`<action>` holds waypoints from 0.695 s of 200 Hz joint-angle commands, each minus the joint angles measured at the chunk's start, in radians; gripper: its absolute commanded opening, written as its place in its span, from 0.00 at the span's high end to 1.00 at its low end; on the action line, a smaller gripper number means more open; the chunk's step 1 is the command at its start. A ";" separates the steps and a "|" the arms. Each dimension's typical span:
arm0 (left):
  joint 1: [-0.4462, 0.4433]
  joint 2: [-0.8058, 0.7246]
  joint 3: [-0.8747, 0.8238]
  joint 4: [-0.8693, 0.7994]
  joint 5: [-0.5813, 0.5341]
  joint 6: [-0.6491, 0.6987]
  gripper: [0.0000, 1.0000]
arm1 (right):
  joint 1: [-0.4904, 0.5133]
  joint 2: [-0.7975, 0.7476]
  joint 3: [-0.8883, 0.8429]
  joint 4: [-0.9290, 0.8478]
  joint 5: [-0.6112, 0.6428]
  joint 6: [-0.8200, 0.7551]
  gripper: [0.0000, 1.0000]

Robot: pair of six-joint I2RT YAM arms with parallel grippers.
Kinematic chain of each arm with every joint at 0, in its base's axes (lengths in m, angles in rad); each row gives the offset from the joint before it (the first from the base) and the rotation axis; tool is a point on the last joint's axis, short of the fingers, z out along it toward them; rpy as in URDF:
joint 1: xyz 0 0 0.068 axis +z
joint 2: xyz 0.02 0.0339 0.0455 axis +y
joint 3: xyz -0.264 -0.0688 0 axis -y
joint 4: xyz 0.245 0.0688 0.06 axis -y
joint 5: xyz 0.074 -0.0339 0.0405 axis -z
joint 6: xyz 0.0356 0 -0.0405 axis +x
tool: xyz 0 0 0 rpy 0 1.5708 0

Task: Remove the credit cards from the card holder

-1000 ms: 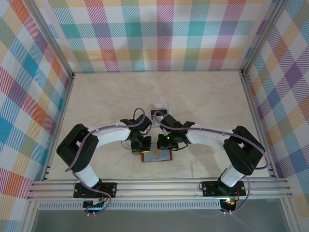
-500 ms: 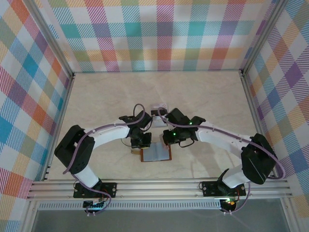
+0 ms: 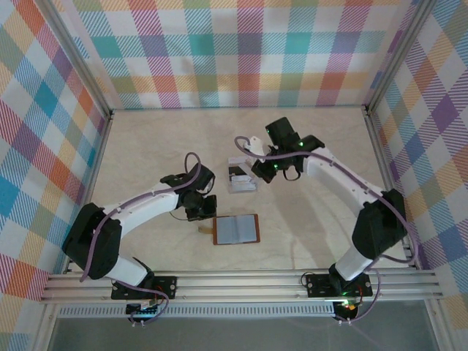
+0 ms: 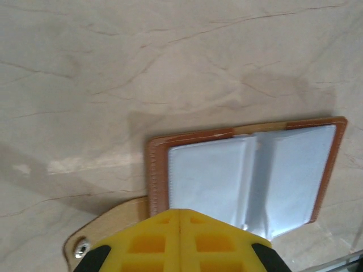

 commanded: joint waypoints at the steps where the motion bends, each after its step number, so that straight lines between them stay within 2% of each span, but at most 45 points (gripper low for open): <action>1: 0.032 -0.045 -0.045 -0.024 0.004 0.022 0.93 | -0.009 0.087 0.108 -0.126 -0.070 -0.310 1.00; 61: 0.101 -0.101 -0.086 -0.050 0.017 0.051 0.93 | -0.029 0.350 0.451 -0.351 -0.031 -0.517 1.00; 87: 0.117 -0.110 -0.083 -0.064 0.010 0.060 0.93 | -0.029 0.459 0.598 -0.430 0.029 -0.569 1.00; 139: 0.124 -0.103 -0.086 -0.058 0.025 0.052 0.92 | -0.022 0.604 0.785 -0.485 0.100 -0.639 1.00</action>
